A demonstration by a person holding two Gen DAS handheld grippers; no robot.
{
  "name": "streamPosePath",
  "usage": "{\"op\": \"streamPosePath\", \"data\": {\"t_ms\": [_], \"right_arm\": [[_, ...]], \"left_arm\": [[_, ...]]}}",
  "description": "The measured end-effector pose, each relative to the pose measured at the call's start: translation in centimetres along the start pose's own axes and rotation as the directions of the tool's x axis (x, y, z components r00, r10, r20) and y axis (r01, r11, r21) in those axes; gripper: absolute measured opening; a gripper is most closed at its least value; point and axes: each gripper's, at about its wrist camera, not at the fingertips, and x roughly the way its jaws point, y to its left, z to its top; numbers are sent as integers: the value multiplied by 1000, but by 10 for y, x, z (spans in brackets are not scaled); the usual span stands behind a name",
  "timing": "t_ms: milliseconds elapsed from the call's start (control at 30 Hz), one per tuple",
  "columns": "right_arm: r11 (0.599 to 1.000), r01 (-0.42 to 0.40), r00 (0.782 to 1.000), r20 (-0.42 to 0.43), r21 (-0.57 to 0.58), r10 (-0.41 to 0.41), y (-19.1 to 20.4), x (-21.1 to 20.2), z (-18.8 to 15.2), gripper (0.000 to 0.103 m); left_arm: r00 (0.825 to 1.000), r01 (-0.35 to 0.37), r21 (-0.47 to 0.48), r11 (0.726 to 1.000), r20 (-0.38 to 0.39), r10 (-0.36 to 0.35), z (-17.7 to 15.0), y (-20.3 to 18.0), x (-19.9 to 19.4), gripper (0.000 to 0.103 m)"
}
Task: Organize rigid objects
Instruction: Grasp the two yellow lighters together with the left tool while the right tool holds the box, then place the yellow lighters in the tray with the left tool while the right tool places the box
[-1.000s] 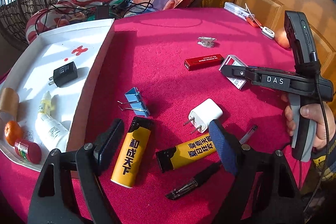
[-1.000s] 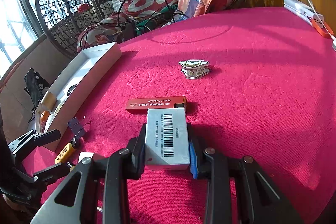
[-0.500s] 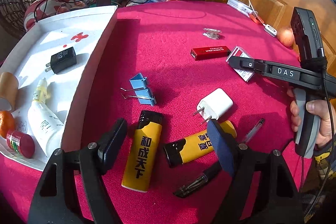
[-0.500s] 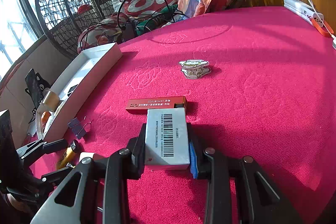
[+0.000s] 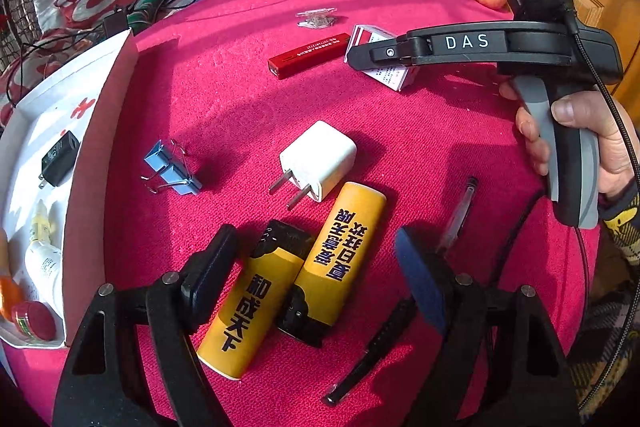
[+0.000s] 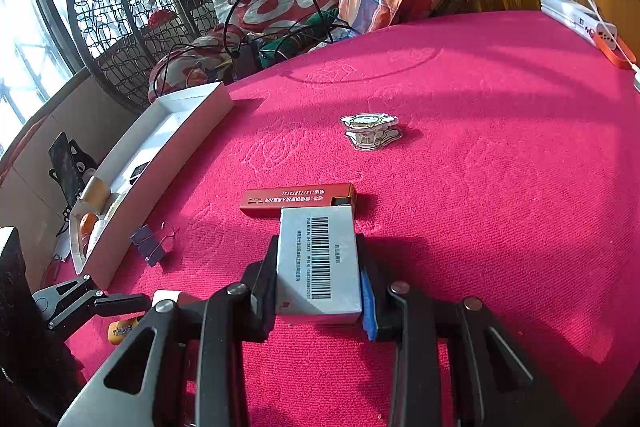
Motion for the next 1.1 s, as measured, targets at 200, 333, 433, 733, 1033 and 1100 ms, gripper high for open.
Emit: {"op": "streamPosePath", "data": {"t_ms": [200,333,433,733,1033,1100], "right_arm": [[1000,7,1000,0,-10,-7,2,0,-1,32],[998,16,1000,13,-66,-15,12,-4,-2,31],[995,30,998,53,-96,-25,19,-16,1,31],[989,1,990,138,-151,20,50,-51,24,31],[988,-20,985,169,-153,46,57,-63,26,31],[990,-21,985,165,-141,44,54,-63,25,31]], "left_arm": [[1000,-9,-33,999,-9,9,-13,8,-10,61],[999,4,-87,996,33,-1,-23,15,-20,49],[995,22,-151,988,98,-7,-25,26,-34,38],[987,36,-270,962,160,8,-31,56,-57,9],[996,-2,-175,985,86,17,-39,18,-41,19],[999,-9,-135,991,37,14,-40,9,-33,34]]}}
